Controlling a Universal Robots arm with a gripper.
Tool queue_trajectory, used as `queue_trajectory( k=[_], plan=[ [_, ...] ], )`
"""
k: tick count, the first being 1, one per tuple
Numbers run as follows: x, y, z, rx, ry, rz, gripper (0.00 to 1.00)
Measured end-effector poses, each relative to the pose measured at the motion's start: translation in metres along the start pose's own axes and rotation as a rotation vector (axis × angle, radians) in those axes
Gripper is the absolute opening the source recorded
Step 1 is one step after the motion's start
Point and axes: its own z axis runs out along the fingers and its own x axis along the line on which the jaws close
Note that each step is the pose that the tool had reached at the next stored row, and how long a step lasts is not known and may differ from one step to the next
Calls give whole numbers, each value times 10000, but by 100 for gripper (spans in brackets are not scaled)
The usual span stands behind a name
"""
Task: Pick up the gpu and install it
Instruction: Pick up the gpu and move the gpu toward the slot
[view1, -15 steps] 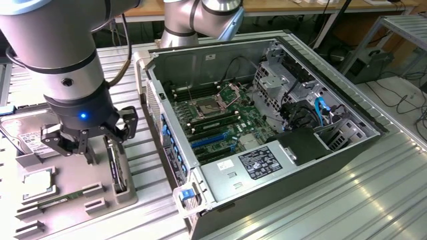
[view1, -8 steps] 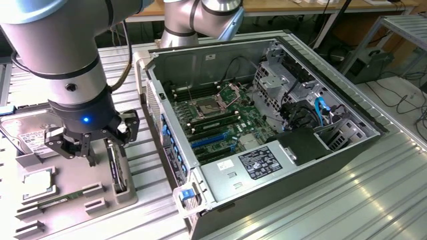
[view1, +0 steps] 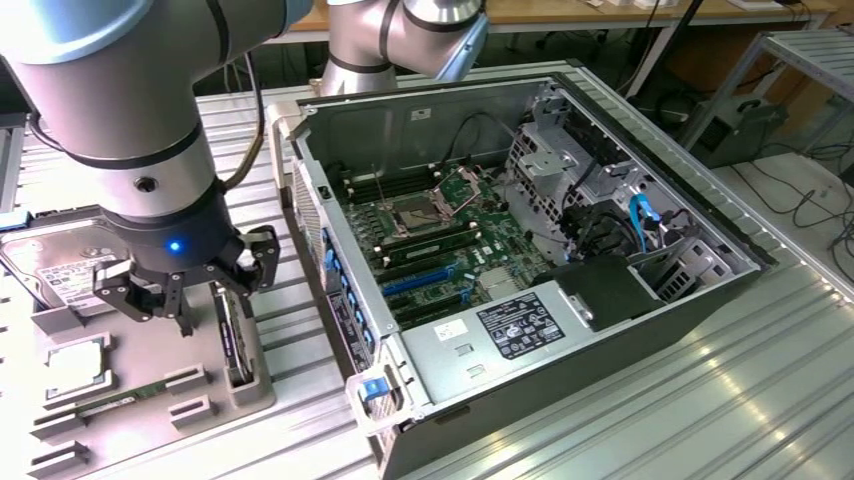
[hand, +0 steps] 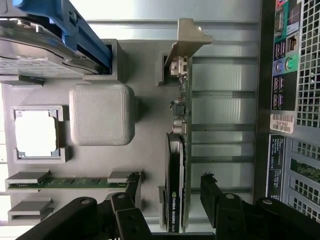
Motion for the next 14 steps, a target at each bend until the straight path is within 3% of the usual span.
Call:
queue_trajectory(
  k=[14],
  plan=[
    [2,3,99,-6,-2,0,60]
  ],
)
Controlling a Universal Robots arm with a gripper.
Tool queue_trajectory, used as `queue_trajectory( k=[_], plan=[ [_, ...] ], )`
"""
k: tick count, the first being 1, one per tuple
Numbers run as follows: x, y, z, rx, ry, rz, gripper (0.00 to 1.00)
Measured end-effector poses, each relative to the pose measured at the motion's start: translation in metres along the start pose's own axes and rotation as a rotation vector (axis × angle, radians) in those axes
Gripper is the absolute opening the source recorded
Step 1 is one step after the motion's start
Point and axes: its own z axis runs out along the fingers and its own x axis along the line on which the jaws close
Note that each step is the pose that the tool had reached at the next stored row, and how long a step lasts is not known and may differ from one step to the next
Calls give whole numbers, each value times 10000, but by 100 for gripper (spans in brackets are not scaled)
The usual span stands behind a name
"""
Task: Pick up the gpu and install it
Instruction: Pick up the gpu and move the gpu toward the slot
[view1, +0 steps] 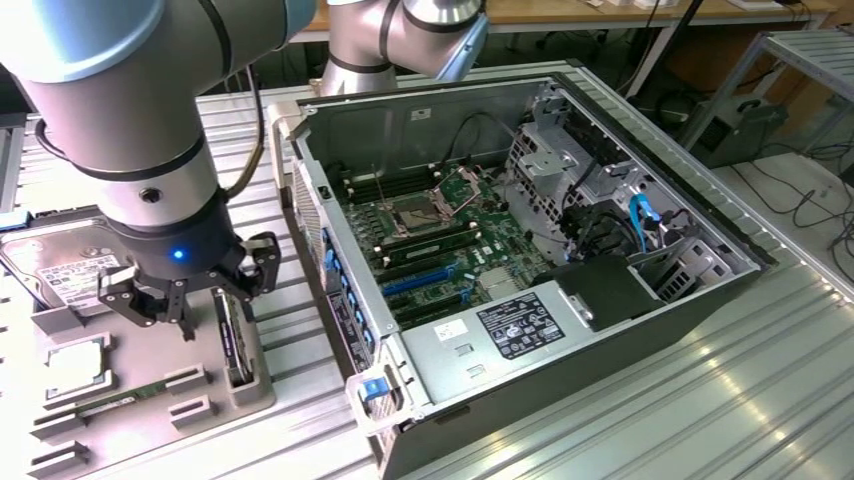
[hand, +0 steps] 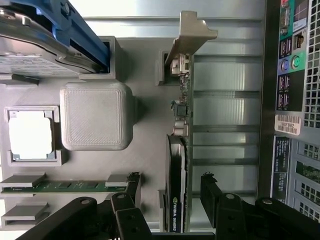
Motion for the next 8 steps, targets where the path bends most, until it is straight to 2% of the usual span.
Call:
queue_trajectory(
  k=[8],
  plan=[
    [2,2,66,1,0,0,60]
  ],
)
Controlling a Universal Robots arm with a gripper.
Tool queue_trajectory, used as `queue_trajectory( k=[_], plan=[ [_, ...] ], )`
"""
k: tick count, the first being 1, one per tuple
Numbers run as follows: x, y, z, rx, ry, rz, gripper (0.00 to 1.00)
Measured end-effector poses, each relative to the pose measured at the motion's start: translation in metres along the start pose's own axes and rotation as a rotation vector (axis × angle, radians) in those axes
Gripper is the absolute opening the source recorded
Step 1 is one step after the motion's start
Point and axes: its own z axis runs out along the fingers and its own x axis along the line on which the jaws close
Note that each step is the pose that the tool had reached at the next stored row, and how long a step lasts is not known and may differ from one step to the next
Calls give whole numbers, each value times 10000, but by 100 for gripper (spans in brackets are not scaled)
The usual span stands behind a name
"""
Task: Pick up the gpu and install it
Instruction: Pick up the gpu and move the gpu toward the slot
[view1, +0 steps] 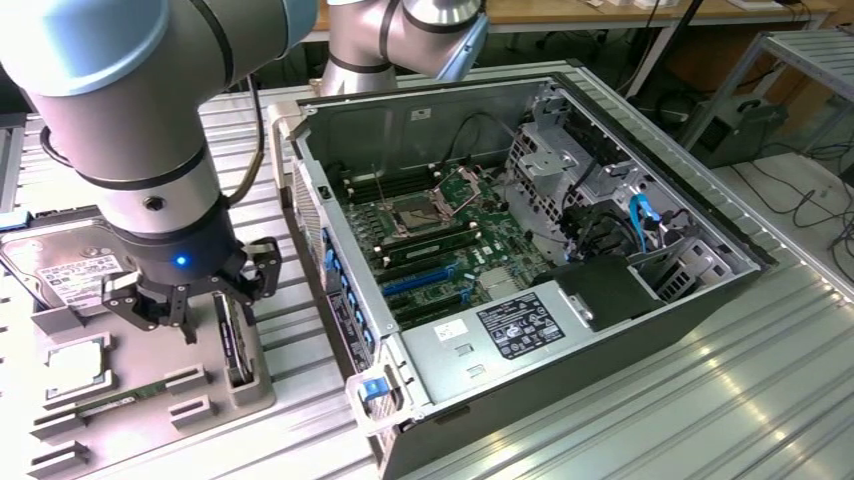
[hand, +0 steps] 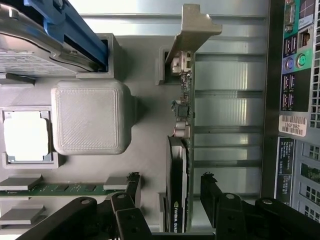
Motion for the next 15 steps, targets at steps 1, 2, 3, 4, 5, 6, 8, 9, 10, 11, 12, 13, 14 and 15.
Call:
queue_trajectory(
  k=[1,2,3,4,5,6,8,9,10,11,12,13,14,15],
  plan=[
    [0,0,8,0,1,6,60],
    [0,0,16,1,0,22,60],
    [1,1,24,1,1,61,60],
    [1,2,31,2,2,90,60],
    [1,6,38,3,3,103,60],
    [2,11,46,4,4,105,60],
    [2,24,57,3,4,104,60],
    [2,32,64,2,1,103,60],
    [2,37,66,2,2,103,60],
    [2,48,68,4,4,103,60],
    [2,65,72,5,3,103,60],
    [2,80,75,6,2,103,60],
    [2,91,77,6,3,103,60],
    [2,106,80,7,2,103,60]
  ],
)
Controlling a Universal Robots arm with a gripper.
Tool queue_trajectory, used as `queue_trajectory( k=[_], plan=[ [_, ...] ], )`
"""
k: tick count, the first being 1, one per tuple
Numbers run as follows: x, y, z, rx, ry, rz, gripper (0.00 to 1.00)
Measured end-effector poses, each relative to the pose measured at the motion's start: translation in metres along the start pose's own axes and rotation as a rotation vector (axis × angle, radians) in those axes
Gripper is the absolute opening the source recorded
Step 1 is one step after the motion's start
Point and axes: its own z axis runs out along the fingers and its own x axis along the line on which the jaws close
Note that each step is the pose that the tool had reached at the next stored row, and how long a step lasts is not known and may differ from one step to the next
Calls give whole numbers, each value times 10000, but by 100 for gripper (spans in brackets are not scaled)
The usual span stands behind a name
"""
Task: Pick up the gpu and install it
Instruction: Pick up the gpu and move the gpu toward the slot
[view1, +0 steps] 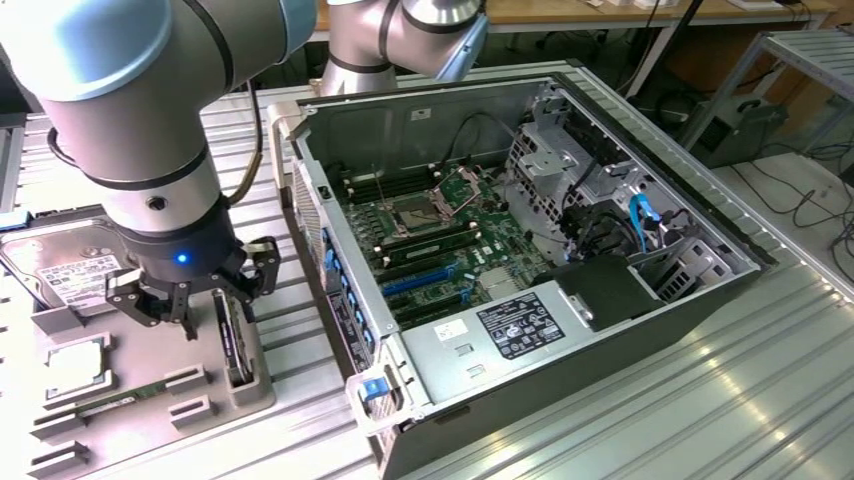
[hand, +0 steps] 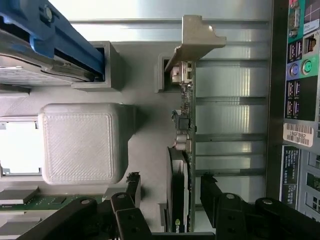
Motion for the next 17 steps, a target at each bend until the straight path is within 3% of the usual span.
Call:
queue_trajectory(
  k=[3,4,7,17],
  plan=[
    [1,51,9,7,1,-1,60],
    [3,169,40,45,0,-1,60],
    [4,150,95,65,1,-1,60],
    [3,7,132,74,1,-2,60]
  ],
)
